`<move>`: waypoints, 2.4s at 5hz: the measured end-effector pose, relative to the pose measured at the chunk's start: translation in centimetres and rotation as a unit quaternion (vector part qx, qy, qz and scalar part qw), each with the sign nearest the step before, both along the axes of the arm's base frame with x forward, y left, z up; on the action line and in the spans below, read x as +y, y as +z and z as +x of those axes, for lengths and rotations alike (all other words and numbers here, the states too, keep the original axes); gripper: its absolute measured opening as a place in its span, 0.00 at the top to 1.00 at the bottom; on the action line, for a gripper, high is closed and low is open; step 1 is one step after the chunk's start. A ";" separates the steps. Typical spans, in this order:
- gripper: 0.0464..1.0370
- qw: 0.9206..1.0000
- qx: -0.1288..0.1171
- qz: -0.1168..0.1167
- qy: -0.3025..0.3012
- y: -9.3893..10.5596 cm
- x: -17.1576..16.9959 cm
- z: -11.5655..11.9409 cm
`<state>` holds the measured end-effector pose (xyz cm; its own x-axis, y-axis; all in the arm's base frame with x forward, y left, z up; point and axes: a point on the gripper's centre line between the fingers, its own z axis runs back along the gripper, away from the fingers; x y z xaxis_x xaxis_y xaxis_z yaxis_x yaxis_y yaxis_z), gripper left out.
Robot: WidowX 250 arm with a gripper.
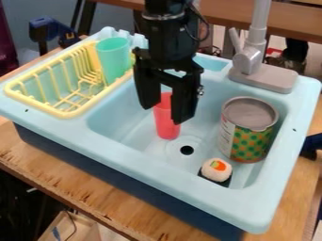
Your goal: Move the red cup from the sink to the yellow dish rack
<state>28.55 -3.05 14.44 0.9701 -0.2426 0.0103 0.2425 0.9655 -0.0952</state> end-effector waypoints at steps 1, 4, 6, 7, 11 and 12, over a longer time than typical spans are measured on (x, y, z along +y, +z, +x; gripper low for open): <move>0.04 1.000 -0.005 0.001 0.007 -0.5 -0.4 1.3; 0.04 0.999 -0.025 0.021 0.010 -0.8 -1.5 3.5; 0.04 0.999 -0.004 0.048 0.016 -2.0 -0.8 3.5; 0.04 0.998 0.008 0.054 0.016 -2.4 -0.5 3.4; 0.87 0.998 0.005 0.042 0.045 -3.8 0.7 3.9; 0.94 0.999 0.023 0.030 0.036 -3.6 1.0 3.4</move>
